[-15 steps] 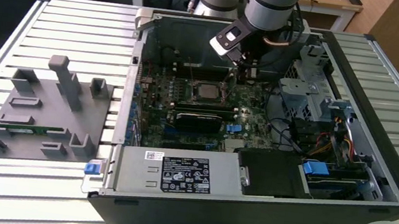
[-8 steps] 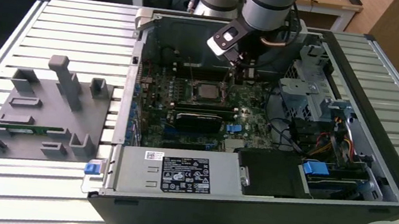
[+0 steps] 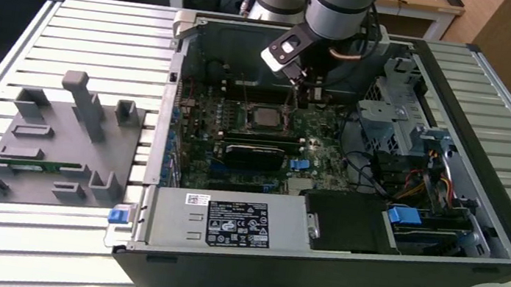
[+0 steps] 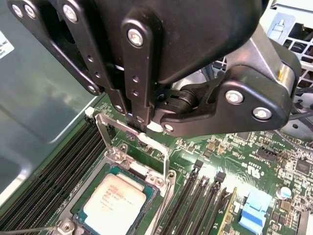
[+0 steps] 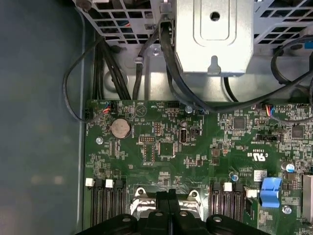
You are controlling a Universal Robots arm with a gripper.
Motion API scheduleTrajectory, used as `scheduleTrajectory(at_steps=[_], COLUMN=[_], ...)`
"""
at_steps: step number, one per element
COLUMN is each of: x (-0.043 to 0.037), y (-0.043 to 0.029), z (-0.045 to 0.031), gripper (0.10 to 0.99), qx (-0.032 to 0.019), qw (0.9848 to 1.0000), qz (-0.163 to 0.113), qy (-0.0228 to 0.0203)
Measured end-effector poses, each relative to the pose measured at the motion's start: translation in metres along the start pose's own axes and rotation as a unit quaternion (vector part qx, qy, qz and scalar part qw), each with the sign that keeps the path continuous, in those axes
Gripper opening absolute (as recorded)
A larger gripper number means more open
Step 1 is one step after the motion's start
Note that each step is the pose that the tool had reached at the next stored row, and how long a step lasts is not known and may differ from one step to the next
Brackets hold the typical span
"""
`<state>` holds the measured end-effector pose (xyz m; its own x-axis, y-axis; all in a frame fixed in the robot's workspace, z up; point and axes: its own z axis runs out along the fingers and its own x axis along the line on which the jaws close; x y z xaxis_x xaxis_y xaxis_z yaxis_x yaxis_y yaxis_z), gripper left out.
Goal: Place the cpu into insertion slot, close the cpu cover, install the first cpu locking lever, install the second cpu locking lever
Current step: 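Close the cpu cover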
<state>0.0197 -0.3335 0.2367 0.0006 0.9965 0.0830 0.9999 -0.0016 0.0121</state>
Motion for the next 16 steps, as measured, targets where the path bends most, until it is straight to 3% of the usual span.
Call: scheduleTrajectory(at_steps=[16], x=[-0.0007], y=[-0.0102], z=[0.0077], gripper=[0.106], qx=[0.0001], qw=[1.0], qz=[0.0], qy=[0.0])
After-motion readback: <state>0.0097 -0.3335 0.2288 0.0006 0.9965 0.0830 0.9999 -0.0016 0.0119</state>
